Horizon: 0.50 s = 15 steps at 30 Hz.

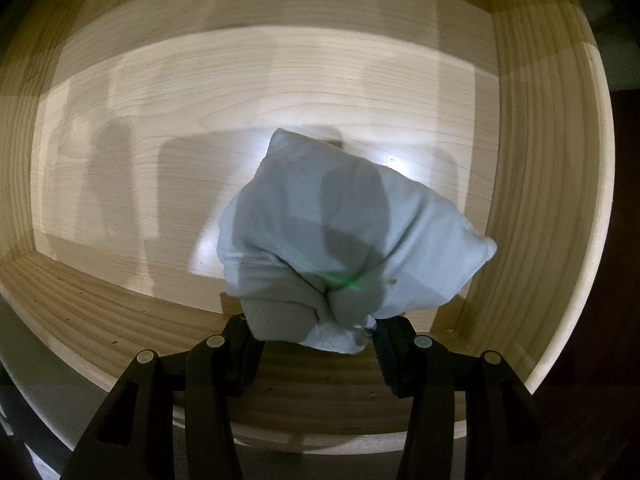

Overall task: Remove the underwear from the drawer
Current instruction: 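Lower the pink-trimmed sock into the white box and open the left tool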

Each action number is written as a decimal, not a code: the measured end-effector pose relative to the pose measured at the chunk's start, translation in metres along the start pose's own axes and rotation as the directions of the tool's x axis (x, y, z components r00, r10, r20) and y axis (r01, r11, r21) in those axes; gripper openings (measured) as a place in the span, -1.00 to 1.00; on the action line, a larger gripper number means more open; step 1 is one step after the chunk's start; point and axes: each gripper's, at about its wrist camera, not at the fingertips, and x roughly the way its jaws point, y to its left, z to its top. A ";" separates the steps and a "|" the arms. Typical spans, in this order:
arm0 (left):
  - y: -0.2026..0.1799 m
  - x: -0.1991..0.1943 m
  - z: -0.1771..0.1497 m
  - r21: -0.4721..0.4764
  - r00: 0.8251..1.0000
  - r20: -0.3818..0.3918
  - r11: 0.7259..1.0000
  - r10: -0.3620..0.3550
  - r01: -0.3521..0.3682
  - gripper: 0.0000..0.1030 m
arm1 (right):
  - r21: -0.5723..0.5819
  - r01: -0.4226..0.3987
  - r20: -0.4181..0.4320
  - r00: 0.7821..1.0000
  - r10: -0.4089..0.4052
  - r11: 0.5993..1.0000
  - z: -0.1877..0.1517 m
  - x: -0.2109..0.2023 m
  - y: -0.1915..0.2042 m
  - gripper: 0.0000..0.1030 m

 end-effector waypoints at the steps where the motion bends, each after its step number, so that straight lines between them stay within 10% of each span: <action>1: -0.002 0.014 0.007 -0.001 1.000 -0.019 1.000 0.001 -0.001 -0.54 | 0.000 0.000 0.000 1.000 0.000 1.000 0.000 0.001 0.000 -0.12; 15: -0.007 0.119 0.027 -0.057 0.986 -0.166 0.998 -0.004 -0.006 -0.44 | 0.001 -0.004 0.000 1.000 0.004 1.000 0.003 0.001 -0.001 -0.09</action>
